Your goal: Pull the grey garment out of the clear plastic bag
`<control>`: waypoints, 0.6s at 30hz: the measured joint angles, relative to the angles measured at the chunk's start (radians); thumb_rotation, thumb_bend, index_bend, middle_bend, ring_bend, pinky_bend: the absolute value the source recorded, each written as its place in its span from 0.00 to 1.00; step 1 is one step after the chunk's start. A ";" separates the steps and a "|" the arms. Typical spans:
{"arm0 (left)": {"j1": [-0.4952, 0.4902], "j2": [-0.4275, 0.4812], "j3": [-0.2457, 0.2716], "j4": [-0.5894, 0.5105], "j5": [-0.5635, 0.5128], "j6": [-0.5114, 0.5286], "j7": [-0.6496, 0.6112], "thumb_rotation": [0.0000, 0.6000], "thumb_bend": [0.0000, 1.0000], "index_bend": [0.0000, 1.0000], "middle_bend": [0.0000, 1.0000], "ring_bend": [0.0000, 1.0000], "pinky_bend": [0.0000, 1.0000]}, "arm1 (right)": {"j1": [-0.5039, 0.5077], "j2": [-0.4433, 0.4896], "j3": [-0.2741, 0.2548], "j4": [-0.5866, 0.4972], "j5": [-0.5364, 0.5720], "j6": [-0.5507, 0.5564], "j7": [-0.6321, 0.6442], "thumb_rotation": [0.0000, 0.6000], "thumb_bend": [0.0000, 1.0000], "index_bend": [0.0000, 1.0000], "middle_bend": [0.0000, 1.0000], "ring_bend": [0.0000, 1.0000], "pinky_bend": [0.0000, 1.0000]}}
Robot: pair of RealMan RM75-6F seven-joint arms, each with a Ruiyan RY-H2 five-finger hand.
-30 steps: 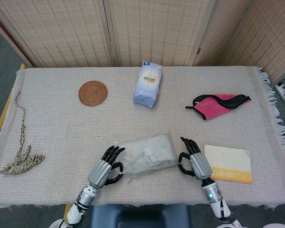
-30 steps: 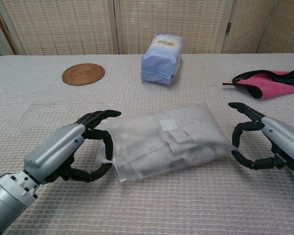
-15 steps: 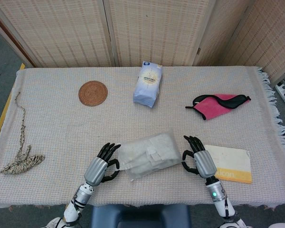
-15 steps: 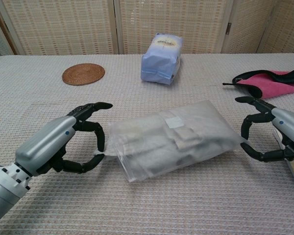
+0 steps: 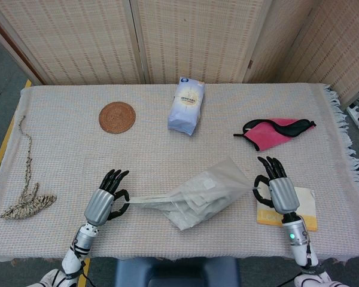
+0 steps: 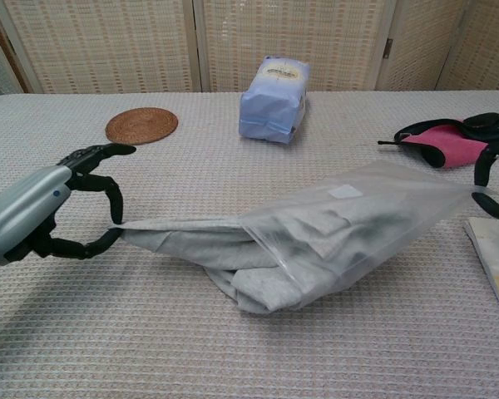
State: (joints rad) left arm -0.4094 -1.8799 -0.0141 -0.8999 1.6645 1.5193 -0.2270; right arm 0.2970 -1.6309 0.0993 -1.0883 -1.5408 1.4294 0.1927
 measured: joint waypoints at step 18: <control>0.032 0.084 -0.019 0.102 -0.055 -0.011 -0.010 1.00 0.51 0.71 0.13 0.00 0.00 | -0.037 0.078 0.049 0.090 0.094 -0.013 0.078 1.00 0.52 0.71 0.09 0.00 0.00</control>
State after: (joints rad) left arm -0.3772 -1.7960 -0.0335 -0.7978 1.6095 1.5085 -0.2372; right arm 0.2599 -1.5533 0.1482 -0.9980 -1.4469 1.4164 0.2707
